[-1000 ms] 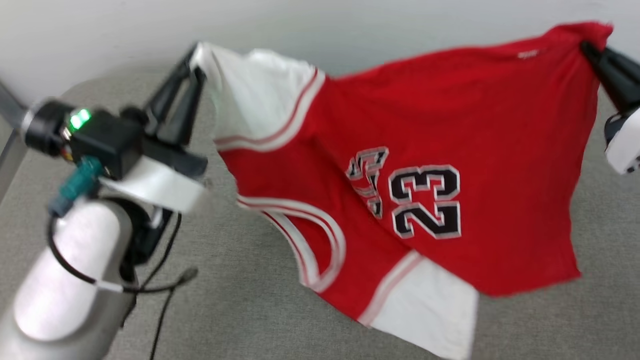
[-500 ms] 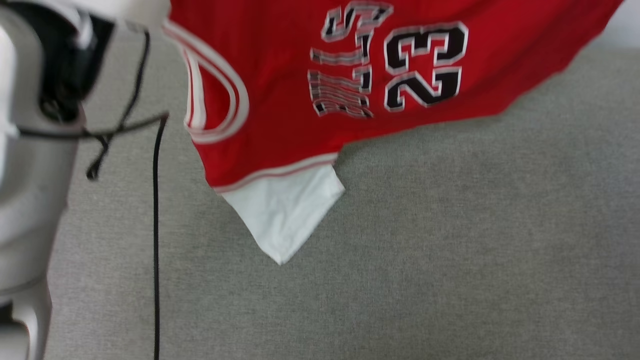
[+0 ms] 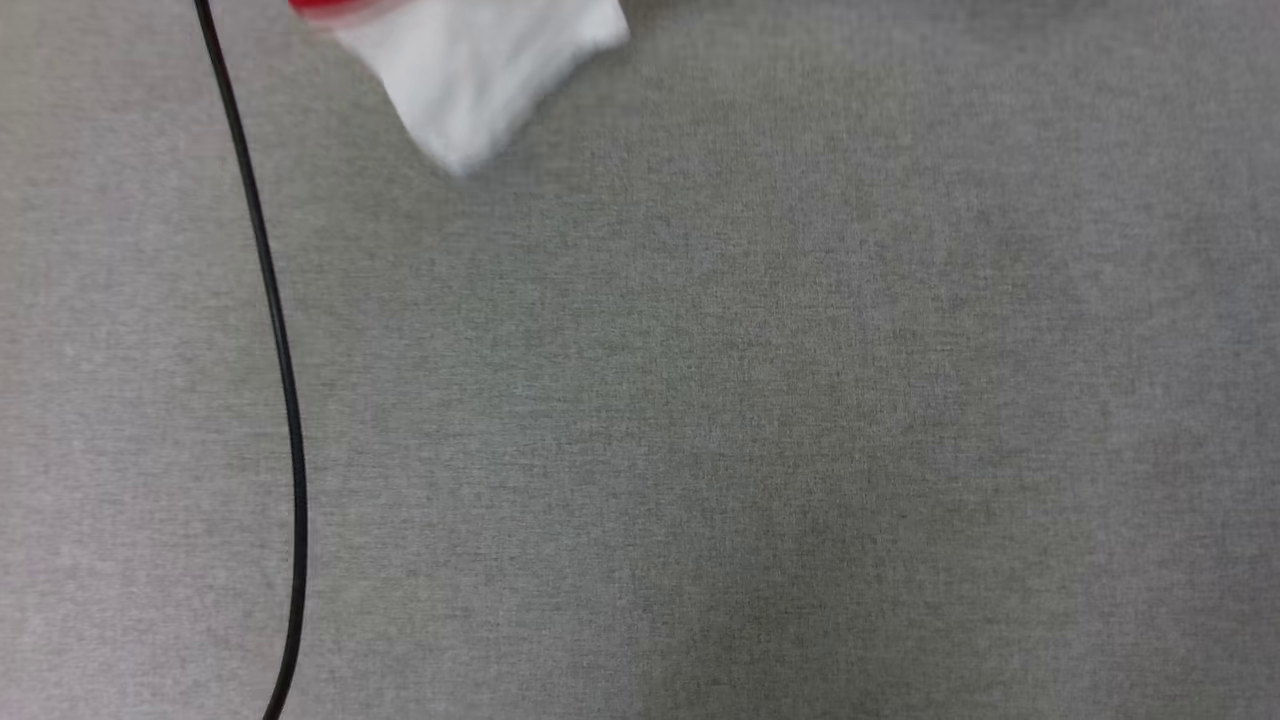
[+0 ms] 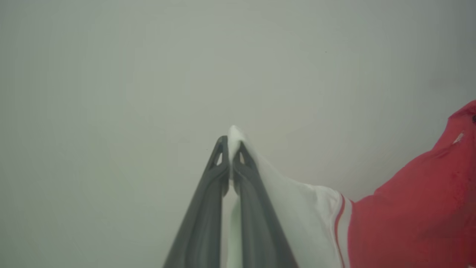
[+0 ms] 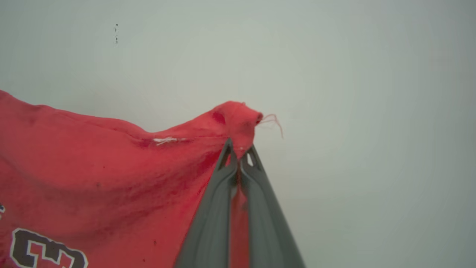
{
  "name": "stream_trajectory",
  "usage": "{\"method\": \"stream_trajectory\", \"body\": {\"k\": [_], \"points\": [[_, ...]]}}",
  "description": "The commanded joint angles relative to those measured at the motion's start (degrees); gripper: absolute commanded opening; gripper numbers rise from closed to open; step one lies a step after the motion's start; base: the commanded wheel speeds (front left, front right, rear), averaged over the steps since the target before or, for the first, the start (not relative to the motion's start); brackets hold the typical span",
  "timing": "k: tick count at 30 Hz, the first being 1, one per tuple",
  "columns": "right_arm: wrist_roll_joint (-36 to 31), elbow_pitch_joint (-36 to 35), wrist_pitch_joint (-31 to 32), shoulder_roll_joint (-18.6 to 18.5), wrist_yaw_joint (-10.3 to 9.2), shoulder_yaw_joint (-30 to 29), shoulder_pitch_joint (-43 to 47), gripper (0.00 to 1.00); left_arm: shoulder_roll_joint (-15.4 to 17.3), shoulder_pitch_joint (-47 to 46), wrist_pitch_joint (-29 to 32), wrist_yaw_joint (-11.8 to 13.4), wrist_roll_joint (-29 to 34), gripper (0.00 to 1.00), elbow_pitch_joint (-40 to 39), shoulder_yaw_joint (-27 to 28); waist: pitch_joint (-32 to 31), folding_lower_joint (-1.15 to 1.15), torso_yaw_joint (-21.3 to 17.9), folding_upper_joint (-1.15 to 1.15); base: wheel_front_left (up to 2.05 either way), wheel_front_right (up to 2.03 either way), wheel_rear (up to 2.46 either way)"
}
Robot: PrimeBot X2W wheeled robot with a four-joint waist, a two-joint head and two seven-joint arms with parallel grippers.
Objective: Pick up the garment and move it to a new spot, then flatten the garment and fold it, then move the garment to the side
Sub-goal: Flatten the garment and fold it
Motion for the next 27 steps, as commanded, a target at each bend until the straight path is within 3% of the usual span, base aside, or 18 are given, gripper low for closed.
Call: {"method": "stream_trajectory", "body": {"k": [1, 7, 12, 21, 27], "points": [[-0.67, 2.41, -1.92, 1.07, -0.07, -0.75, -4.22, 0.00, -0.14, -3.89, -1.30, -0.10, 0.30, 0.00, 2.68, -0.54, 1.94, -0.01, -0.75, 0.00, 0.00, 0.00, 0.00], [-0.99, 10.09, -6.10, 3.58, -0.06, -1.65, -11.68, 0.00, -1.18, -11.32, -4.93, -0.21, 0.25, 0.00, 9.76, -1.90, 4.11, -0.01, -1.04, 0.00, 0.00, 0.00, 0.00], [-0.15, 14.75, -7.86, 4.02, -0.06, 0.68, -12.88, 0.00, -1.68, -12.06, -6.83, -0.24, -1.15, 0.00, 14.10, -3.73, 6.31, -0.01, -0.82, 0.00, 0.00, 0.00, 0.00], [3.74, 19.42, -11.70, 4.12, -0.07, 6.38, -7.44, 0.00, -1.29, -5.11, -9.64, -0.26, -4.70, 0.00, 17.43, -8.82, 7.71, -0.01, -0.40, 0.00, 0.00, 0.00, 0.00], [9.75, 19.44, -13.77, 3.42, -0.06, 11.58, 0.71, 0.00, 1.71, 4.40, -10.67, -0.27, -6.43, 0.00, 14.27, -11.77, 5.75, -0.01, -0.28, 0.00, 0.00, 0.00, 0.00]]}}
